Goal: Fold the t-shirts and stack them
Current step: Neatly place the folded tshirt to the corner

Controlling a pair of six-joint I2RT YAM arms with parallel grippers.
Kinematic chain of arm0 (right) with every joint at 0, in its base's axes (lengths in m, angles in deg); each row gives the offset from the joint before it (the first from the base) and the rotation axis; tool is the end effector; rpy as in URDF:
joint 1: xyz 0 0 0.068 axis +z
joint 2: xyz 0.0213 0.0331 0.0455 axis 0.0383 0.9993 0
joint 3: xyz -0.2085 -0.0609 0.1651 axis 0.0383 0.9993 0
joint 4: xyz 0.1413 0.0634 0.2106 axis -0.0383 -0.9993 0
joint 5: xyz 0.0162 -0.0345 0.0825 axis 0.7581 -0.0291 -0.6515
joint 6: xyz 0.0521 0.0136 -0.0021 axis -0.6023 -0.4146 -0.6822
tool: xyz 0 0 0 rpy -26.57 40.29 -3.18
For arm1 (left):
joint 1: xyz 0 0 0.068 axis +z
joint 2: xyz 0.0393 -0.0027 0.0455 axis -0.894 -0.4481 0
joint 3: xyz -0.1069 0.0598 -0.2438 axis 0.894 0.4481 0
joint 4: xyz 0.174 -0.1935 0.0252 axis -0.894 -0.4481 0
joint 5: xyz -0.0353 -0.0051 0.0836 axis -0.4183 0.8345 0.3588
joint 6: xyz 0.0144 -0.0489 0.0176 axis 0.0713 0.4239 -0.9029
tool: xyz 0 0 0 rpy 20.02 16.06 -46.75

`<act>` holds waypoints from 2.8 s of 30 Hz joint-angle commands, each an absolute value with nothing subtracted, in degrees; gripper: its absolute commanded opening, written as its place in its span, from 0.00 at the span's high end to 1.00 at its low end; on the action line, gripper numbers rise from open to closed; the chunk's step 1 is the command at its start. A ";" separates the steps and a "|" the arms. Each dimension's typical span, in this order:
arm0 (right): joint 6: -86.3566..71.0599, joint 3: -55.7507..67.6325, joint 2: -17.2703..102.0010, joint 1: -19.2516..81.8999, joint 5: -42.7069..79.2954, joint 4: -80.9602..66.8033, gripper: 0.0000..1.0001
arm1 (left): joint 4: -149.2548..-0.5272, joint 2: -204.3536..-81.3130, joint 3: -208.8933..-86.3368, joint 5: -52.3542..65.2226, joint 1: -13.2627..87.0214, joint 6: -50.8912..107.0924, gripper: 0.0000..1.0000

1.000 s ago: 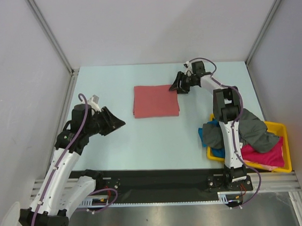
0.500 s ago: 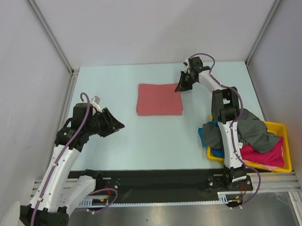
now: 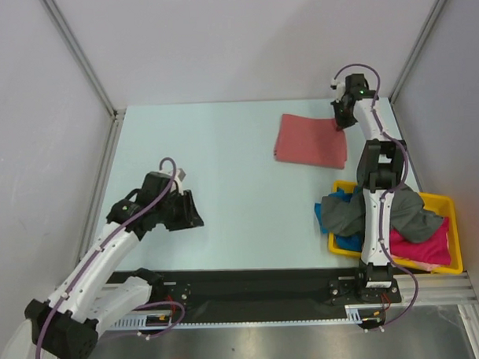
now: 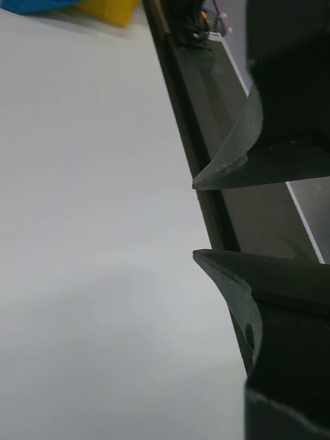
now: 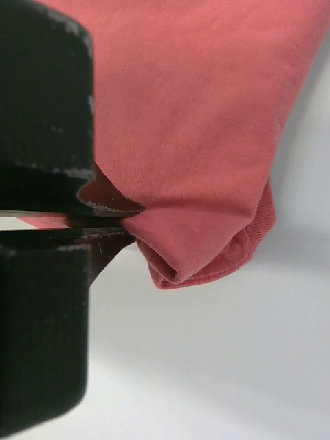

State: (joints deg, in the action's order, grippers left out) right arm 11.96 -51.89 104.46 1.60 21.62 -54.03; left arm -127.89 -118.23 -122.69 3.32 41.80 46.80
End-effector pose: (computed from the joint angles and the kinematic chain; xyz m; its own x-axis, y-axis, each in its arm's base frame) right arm 0.5421 -0.0030 0.1975 -0.8135 -0.2124 -0.5414 -0.2158 0.9747 -0.0581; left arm 0.1506 -0.0670 0.2742 -0.8890 -0.1800 -0.4211 0.0219 0.9017 -0.4317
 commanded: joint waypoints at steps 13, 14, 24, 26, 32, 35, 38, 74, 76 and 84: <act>30.18 -58.35 108.94 -7.21 28.39 -40.52 1.00 | -130.34 -129.21 -133.36 8.62 33.14 39.20 0.51; 31.67 -58.09 109.03 -7.64 28.92 -38.93 1.00 | -131.30 -129.30 -133.54 8.80 33.41 39.02 0.50; 37.65 -58.52 111.84 -9.05 32.79 -24.16 1.00 | -133.95 -130.35 -136.61 7.40 38.94 39.55 0.45; 38.19 -60.97 112.98 -9.58 32.09 -23.10 1.00 | -134.73 -130.79 -137.67 7.22 39.91 39.55 0.45; 40.03 -62.91 115.62 -10.46 29.11 -18.97 1.00 | -135.79 -131.85 -139.17 6.08 42.37 40.07 0.45; 41.00 -63.53 116.06 -10.98 29.28 -18.53 1.00 | -135.62 -132.47 -139.52 5.56 42.72 40.43 0.45; 41.87 -63.18 115.97 -11.60 28.58 -16.95 1.00 | -135.27 -133.08 -139.69 5.12 42.81 40.87 0.45; 33.72 -59.95 111.79 -10.99 42.10 -11.31 0.04 | -135.45 -132.30 -139.70 2.92 42.90 42.45 0.46; 29.68 -55.65 106.86 -8.71 43.94 -11.06 0.03 | -133.43 -131.42 -139.17 2.48 42.90 43.85 0.46; 3.58 -46.58 88.83 5.33 36.40 -21.86 0.00 | -123.33 -127.11 -135.83 1.86 42.90 49.56 0.42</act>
